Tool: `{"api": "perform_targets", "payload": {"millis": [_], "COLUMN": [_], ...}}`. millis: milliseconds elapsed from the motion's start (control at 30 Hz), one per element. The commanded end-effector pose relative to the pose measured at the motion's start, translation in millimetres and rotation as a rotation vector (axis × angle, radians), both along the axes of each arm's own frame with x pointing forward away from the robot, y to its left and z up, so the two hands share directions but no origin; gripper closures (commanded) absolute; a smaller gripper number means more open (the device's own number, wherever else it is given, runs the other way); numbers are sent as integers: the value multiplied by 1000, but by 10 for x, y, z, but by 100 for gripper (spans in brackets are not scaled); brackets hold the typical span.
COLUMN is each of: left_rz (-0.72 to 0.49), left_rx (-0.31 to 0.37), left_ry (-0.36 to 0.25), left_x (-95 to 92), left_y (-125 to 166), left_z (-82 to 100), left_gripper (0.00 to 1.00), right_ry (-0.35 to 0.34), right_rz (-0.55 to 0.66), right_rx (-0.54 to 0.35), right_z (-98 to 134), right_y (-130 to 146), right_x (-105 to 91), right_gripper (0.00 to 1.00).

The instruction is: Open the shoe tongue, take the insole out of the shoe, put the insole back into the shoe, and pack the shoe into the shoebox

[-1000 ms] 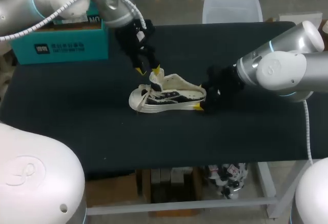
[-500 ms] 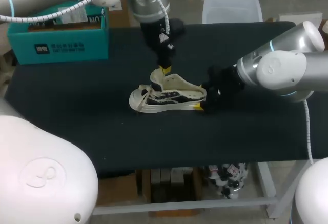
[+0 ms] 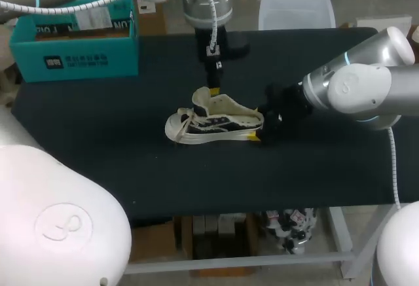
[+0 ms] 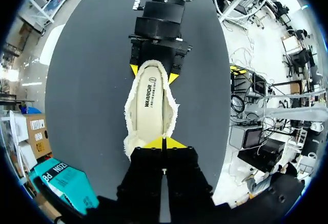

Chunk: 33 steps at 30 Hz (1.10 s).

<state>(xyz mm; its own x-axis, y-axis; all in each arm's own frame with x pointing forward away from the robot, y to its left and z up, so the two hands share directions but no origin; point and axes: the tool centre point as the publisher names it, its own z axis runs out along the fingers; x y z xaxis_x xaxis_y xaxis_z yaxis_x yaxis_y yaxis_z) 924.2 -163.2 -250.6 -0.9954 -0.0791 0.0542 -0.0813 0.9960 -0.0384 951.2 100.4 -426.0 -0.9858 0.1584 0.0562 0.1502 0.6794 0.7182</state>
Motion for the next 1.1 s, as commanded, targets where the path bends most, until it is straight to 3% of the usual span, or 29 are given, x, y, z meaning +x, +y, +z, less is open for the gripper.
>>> {"api": "perform_targets", "payload": {"millis": [33,300,633,1100], "left_rz": [-94,-93,-134,-158], "left_rx": [26,-39,-70,-54], "left_ry": [4,14,11,17], "left_x": [56,133,128,28], "left_y": [-86,-62,-134,-146], "left_z": [-168,-477,-752,-1031], "left_gripper": [100,100,100,100], "right_ry": [2,2,2,2], "right_rz": [2,2,2,2], "right_rx": [1,1,1,1], "right_z": [-37,-37,-37,-37], "right_y": [-27,-27,-27,-27], "right_x": [11,11,11,11], "right_gripper": [100,100,100,100]}}
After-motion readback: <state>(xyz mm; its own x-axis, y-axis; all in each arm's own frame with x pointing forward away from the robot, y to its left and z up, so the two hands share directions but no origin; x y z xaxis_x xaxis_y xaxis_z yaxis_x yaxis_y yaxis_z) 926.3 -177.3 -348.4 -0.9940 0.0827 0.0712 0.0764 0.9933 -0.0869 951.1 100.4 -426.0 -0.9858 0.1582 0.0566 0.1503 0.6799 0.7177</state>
